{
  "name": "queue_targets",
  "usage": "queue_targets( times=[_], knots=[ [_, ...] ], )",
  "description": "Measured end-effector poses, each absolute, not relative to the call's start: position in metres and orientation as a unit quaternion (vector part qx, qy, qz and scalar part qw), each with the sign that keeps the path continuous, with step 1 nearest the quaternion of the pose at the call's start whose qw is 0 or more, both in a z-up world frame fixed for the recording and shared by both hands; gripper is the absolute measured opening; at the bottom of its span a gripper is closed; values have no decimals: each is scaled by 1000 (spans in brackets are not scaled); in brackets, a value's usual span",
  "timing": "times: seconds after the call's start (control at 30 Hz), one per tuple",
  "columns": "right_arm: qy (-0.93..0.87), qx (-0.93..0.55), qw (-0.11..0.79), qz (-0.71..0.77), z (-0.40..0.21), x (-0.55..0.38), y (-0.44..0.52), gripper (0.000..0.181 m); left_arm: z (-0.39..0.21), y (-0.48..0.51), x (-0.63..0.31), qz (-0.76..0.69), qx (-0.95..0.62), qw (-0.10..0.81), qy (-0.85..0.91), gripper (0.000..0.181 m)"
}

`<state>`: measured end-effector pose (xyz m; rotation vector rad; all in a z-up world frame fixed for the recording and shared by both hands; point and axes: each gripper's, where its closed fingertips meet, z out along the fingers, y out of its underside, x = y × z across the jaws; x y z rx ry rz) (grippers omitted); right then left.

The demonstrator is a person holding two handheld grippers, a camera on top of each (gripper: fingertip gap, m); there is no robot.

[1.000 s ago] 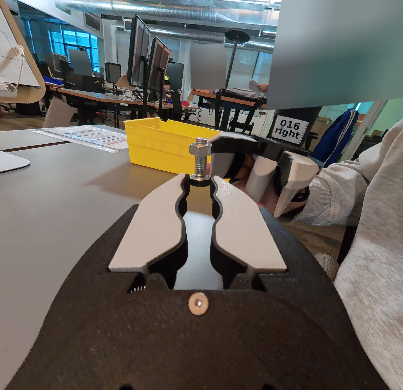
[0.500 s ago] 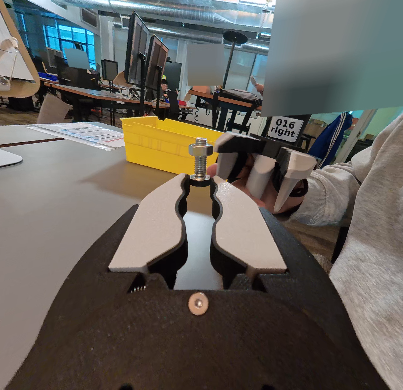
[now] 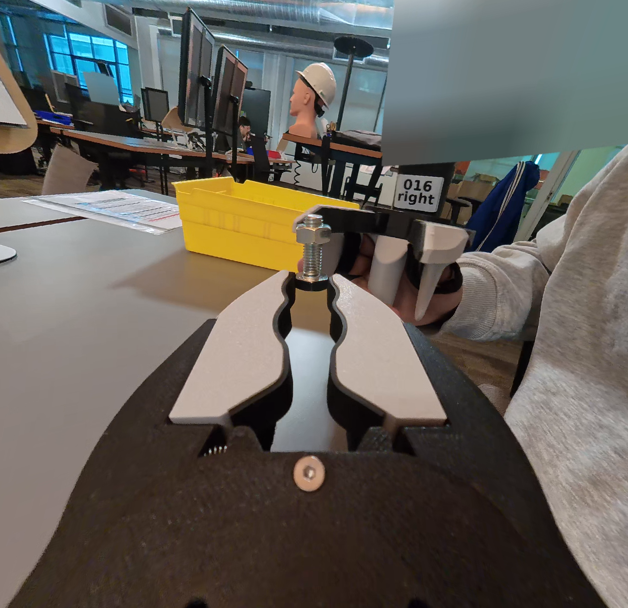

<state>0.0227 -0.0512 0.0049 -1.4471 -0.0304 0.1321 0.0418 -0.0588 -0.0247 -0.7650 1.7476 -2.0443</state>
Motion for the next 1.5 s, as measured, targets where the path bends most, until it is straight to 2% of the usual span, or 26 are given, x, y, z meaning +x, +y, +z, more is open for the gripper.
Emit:
queue_targets(
  times=[0.07,0.13,0.17,0.37,0.7,0.73,0.8,0.83,0.9,1.17,1.33,1.5],
  knots=[
    [-27,-664,746,52,7,19,-53,52,-24,-57,43,-723,-275,171,610,19],
    [-40,-660,748,53,12,16,-58,29,-24,-55,45,-723,-281,170,608,19],
    [-35,-657,751,54,13,17,-59,28,-24,-54,45,-724,-282,170,607,19],
    [8,-646,759,84,13,29,-59,45,-24,-57,43,-721,-275,172,612,19],
    [-11,-664,744,67,5,22,-53,52,-24,-58,42,-721,-271,172,614,18],
    [-18,-663,745,65,7,20,-54,50,-24,-58,42,-721,-272,172,614,19],
    [-41,-658,749,67,12,13,-59,24,-24,-57,42,-721,-276,170,613,19],
    [-40,-657,750,68,14,13,-61,20,-24,-57,42,-722,-276,169,612,19],
    [-29,-654,753,66,15,17,-61,24,-24,-57,42,-721,-275,170,613,19],
    [11,-658,748,87,5,27,-54,58,-25,-59,41,-719,-271,169,617,18],
    [-8,-674,736,61,-3,22,-48,68,-25,-59,41,-722,-274,160,615,18],
    [-30,-680,731,54,-4,14,-46,69,-25,-59,41,-722,-272,161,615,18]
  ],
)
